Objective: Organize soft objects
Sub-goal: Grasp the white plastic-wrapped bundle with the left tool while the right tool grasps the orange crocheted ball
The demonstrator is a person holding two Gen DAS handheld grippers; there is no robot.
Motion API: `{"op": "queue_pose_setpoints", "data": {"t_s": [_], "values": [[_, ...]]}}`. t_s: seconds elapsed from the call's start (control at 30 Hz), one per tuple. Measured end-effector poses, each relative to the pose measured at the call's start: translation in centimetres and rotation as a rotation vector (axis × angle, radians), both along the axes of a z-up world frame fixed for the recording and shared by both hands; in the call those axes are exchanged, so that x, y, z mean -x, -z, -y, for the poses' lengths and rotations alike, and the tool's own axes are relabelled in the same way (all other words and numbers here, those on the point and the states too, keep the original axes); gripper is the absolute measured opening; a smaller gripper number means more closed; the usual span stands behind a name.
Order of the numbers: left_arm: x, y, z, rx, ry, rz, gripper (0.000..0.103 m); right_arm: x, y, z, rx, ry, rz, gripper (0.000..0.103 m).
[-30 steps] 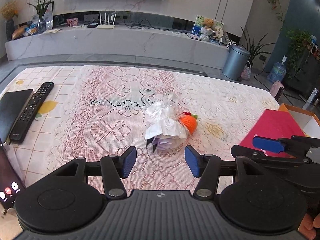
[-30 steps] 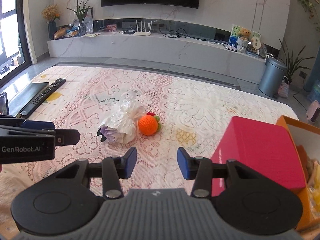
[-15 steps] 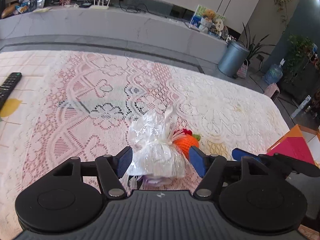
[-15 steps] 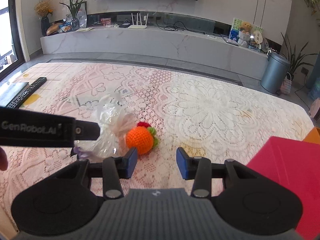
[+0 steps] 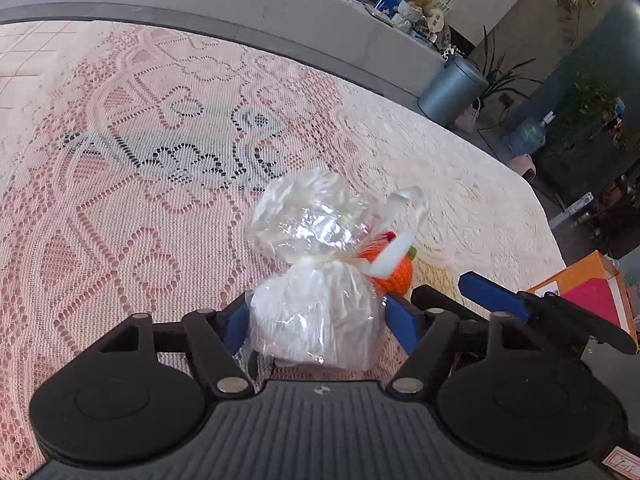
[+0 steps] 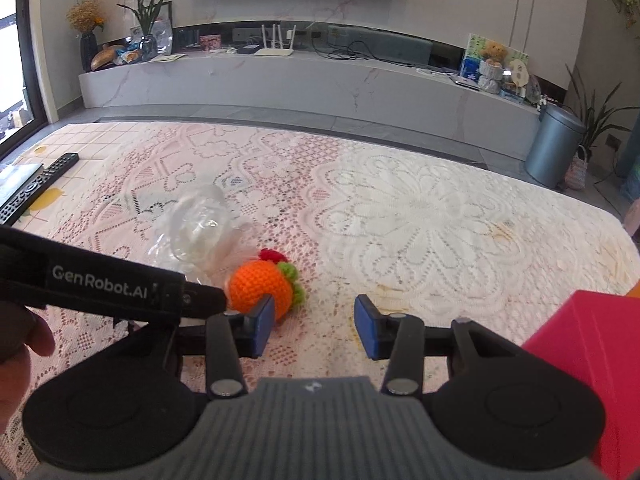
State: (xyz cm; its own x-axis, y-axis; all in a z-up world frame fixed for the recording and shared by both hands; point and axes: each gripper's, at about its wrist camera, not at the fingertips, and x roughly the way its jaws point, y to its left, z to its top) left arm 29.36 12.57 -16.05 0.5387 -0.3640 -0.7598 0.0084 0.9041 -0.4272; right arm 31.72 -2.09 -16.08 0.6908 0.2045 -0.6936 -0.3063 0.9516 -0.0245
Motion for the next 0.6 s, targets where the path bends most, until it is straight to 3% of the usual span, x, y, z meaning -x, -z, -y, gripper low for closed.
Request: {"op": "queue_pose_setpoints", "data": {"t_s": [0.13,0.2,0.3,0.4,0.6], "values": [[0.9,-1.4,-0.1,-0.075,-0.037,0.062,0.063,-0.1,-0.1,-0.3,-0.009,-0.029,0.013,0.044],[1.4,-2.6,-0.3,-0.117,-0.053,0.102,0.061,-0.3,-0.3,-0.6,-0.014,-0.044,0.02,0.044],[1.9,-3.0,-1.0,-0.207,-0.1,0.101,0.061,-0.6,-0.3,-1.2,-0.022,-0.077,0.023,0.048],[2.1,-2.8,-1.7,-0.206,-0.118,0.083,0.061,-1.1,0.2,-2.1,-0.018,-0.096,0.016,0.058],[2.2,-3.1,-1.0,-0.226,-0.12,0.097,0.061,-1.9,1.5,-3.0,-0.004,-0.1,-0.009,0.057]]}}
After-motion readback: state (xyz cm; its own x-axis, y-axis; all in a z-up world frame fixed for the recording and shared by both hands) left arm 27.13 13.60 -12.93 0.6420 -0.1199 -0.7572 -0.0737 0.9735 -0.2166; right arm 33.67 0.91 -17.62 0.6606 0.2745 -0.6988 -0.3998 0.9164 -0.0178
